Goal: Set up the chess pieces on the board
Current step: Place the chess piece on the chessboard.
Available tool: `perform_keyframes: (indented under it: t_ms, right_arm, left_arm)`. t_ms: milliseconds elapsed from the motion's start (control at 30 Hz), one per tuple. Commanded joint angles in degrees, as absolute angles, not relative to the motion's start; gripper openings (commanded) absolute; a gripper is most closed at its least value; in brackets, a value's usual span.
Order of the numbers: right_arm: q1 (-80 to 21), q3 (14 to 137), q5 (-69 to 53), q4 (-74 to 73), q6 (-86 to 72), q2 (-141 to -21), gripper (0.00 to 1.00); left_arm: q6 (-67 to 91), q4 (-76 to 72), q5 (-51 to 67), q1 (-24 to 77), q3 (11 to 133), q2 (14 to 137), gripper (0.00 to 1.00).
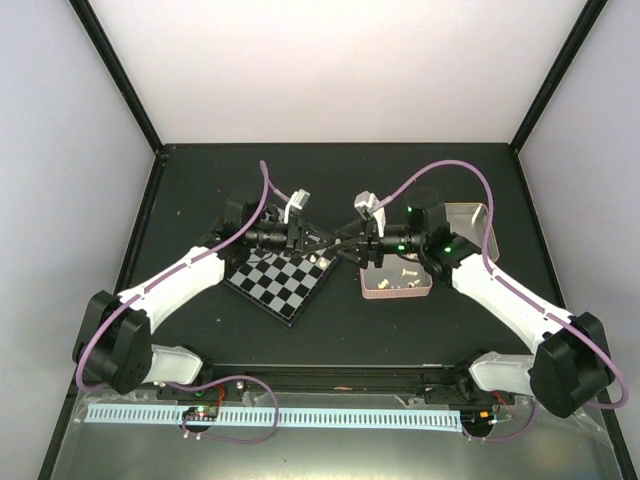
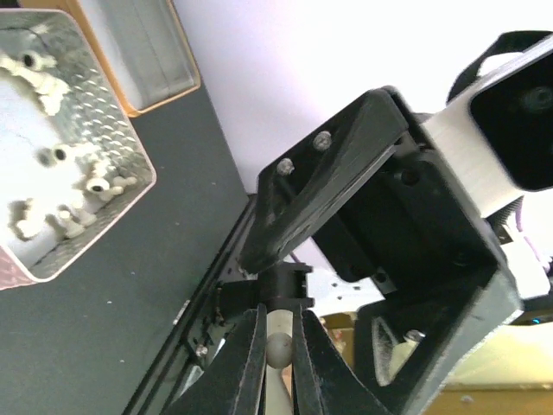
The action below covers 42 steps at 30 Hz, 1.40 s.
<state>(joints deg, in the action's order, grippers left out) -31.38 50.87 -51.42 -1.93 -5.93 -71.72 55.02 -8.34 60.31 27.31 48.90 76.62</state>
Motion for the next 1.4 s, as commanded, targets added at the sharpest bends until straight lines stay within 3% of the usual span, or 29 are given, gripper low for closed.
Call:
perform_keyframes:
  t_ms: [0, 133, 267, 533, 1367]
  right_arm:
    - [-31.1, 48.4, -43.8, 4.1, -10.9, -68.7, 0.65]
    - [-30.2, 42.6, -31.2, 8.8, -17.0, -65.0, 0.72]
    - [-30.0, 39.0, -19.1, 9.4, -21.8, -62.6, 0.74]
    - [-30.0, 35.8, -9.2, 8.9, -26.2, -60.4, 0.74]
    - [-29.9, 34.9, -5.8, 6.8, -27.9, -62.6, 0.73]
  left_arm:
    - [46.3, 0.3, 54.0, 26.0, 51.0, 74.3, 0.02]
    - [34.8, 11.6, 41.1, 26.6, 52.7, 70.6, 0.02]
    - [27.6, 19.1, 20.2, 30.6, 52.5, 69.7, 0.02]
    - [24.1, 23.5, -6.3, 40.2, 52.9, 79.7, 0.02]
    - [22.3, 19.6, -9.0, 42.4, 57.4, 96.0, 0.02]
